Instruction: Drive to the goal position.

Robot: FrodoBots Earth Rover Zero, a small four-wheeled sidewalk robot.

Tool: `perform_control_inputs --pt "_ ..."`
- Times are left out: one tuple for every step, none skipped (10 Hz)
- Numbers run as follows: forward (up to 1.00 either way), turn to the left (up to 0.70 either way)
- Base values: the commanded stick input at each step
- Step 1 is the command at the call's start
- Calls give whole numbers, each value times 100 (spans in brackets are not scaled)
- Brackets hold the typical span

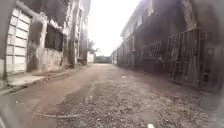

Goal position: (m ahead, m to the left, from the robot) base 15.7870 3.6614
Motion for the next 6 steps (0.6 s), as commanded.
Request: perform_control_inputs --pt "85 0" --pt "85 0" --pt "85 0" --pt "85 0" --pt "85 0" --pt "85 0"
